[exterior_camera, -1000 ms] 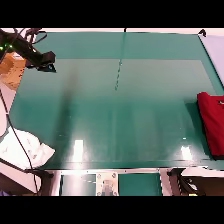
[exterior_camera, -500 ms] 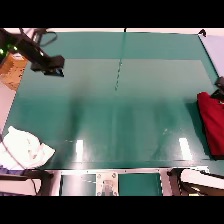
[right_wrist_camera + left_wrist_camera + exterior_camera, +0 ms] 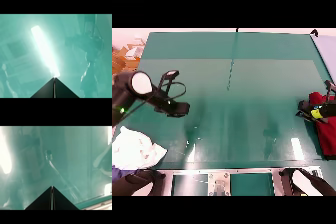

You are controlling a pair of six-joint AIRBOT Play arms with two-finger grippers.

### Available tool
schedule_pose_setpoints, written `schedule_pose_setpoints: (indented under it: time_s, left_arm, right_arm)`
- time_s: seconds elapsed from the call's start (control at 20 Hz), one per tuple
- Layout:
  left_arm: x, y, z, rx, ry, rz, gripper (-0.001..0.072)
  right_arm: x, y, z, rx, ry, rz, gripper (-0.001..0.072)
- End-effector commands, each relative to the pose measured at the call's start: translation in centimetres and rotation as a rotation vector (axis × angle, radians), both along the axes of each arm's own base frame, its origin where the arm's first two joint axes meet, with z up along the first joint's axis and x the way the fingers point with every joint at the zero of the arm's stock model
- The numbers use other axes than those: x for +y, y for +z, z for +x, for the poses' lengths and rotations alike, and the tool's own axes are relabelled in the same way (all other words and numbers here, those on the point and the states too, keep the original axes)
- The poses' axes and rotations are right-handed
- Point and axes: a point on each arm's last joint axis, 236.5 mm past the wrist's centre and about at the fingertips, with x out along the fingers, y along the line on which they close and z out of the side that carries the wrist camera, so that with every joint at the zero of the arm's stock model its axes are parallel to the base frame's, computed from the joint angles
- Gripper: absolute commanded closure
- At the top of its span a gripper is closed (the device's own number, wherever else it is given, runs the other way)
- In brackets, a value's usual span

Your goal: Fold the shirts.

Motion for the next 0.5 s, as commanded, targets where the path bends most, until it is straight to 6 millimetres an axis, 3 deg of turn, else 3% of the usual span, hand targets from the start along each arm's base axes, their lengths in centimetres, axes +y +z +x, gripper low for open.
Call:
schedule_pose_setpoints:
  time_s: [0.0, 0.45]
  left_arm:
    - [0.31, -0.94, -1.36, -0.001, 0.003, 0.011, 0.0685]
    - [-0.02, -0.77, -0.73, -0.027, 0.011, -0.005, 0.0685]
  right_arm:
    - [1.23, -0.75, -1.35, 0.017, 0.019, 0.022, 0.0695]
    - [1.23, -0.75, -1.36, 0.018, 0.019, 0.022, 0.0695]
